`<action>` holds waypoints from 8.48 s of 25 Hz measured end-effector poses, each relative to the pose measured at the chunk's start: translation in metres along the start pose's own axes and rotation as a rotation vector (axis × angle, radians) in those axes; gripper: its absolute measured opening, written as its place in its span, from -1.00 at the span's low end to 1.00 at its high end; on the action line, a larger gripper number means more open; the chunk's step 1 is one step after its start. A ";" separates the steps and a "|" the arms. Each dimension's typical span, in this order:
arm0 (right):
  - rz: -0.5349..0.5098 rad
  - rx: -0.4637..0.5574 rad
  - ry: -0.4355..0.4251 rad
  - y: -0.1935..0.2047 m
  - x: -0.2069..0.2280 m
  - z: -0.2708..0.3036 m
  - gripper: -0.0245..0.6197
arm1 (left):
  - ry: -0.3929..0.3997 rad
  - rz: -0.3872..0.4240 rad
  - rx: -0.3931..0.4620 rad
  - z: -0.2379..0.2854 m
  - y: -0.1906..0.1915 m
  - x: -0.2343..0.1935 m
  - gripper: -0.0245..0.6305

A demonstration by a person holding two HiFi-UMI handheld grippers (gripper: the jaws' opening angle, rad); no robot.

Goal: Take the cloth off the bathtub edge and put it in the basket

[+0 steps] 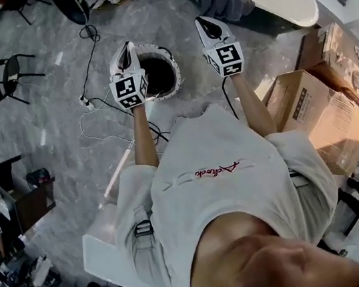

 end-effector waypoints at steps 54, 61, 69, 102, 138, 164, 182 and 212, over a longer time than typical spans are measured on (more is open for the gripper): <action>0.087 -0.108 0.505 0.053 0.153 -0.129 -0.91 | 0.569 0.044 -0.028 0.190 -0.006 0.202 -0.92; 0.088 -0.108 0.526 0.050 0.152 -0.113 -0.91 | 0.590 0.020 -0.021 0.206 -0.007 0.188 -0.92; 0.089 -0.115 0.546 0.053 0.150 -0.103 -0.91 | 0.622 0.027 -0.028 0.215 -0.002 0.184 -0.92; 0.082 -0.118 0.504 0.076 0.266 -0.025 -0.91 | 0.566 0.003 -0.065 0.336 0.008 0.205 -0.92; 0.151 -0.133 0.380 0.130 0.545 0.091 -0.91 | 0.457 0.037 -0.148 0.595 -0.016 0.314 -0.92; 0.247 -0.206 0.332 0.181 0.579 0.120 -0.91 | 0.418 0.054 -0.240 0.644 0.009 0.316 -0.92; 0.317 -0.390 0.333 0.261 0.554 0.177 -0.90 | 0.463 0.002 -0.430 0.688 0.102 0.263 -0.92; 0.635 -0.701 0.260 0.463 0.493 0.183 -0.22 | 0.438 -0.078 -0.801 0.687 0.306 0.271 -0.29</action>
Point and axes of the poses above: the fingertips, and each gripper's own axes: z forward along the fingers, x to its right, y out of its underside, the point moved 10 cm from there along -z, backward along the fingers, and after that the axes turned 4 degrees about -z, right-handed, at the moved point
